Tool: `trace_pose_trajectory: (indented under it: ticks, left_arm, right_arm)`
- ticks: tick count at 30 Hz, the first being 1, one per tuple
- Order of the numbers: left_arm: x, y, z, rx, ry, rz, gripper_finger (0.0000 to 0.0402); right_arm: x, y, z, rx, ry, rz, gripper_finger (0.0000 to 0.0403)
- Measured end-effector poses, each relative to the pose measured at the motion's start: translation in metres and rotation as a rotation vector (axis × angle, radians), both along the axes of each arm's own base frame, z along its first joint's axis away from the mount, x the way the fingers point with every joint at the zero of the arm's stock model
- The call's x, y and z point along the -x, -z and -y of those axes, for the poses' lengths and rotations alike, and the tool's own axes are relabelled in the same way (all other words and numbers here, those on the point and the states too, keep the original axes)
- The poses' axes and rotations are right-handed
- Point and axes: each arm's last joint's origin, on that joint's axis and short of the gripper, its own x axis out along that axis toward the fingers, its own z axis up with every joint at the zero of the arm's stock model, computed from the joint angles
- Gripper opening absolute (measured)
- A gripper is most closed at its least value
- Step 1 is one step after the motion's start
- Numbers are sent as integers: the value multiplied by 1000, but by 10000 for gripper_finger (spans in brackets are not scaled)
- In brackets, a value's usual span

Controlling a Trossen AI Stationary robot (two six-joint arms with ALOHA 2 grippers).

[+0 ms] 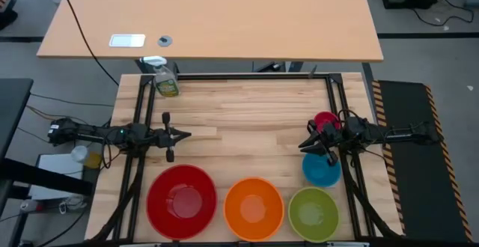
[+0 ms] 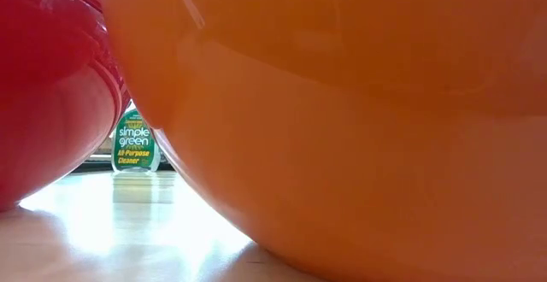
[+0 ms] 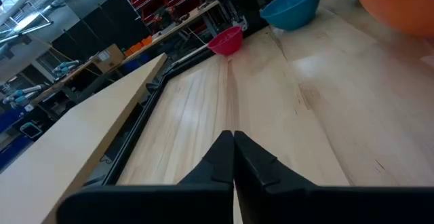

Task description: Nest bowls inside each other

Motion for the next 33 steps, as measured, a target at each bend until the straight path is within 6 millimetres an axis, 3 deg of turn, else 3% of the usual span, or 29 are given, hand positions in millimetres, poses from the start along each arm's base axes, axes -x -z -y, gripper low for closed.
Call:
trace_pose_trajectory:
  ticks: [33]
  left_arm:
    - [0,0,0,-16,2,-3,5]
  right_arm:
    - [0,0,0,0,0,-1,80]
